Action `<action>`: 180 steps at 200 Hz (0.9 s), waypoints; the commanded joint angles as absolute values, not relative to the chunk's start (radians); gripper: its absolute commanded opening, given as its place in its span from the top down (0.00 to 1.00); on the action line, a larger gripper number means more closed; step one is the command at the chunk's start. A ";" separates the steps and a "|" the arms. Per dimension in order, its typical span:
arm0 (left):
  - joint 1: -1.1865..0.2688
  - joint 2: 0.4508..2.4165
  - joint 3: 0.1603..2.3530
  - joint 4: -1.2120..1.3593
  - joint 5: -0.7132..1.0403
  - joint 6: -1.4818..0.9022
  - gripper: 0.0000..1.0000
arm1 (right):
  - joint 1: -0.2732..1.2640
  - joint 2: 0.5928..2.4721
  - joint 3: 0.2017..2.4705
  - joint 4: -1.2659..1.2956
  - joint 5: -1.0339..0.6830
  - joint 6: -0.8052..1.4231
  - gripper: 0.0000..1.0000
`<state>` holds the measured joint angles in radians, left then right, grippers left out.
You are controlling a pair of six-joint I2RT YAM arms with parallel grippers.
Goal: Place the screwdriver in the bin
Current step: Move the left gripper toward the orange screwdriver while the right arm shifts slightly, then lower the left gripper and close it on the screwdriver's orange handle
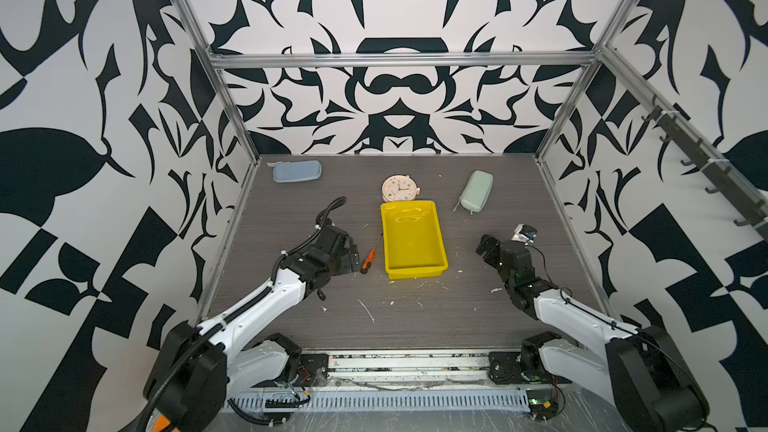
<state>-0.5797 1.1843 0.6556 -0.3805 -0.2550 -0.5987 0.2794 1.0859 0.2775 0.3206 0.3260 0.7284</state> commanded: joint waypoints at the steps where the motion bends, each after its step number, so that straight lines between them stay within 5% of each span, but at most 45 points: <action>1: -0.589 1.321 0.730 -0.367 -0.172 -0.537 0.07 | 0.285 1.094 0.317 0.341 0.296 0.701 0.02; 23: -0.605 1.429 0.761 -0.322 -0.078 -0.510 0.28 | 0.283 1.067 0.327 0.326 0.247 0.685 0.02; 80: -0.632 1.380 0.696 -0.256 -0.086 -0.536 0.34 | 0.284 1.087 0.323 0.354 0.216 0.686 0.02; 117: -0.632 1.391 0.668 -0.252 -0.089 -0.541 0.52 | 0.284 1.097 0.324 0.342 0.251 0.712 0.03; 180: -0.633 1.421 0.677 -0.238 -0.100 -0.534 0.55 | 0.284 1.092 0.328 0.337 0.224 0.691 0.05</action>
<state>-0.6308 1.4021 0.6777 -0.2409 -0.0925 -0.5304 0.2794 1.1011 0.2909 0.3248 0.2279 0.7017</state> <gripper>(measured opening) 0.459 0.953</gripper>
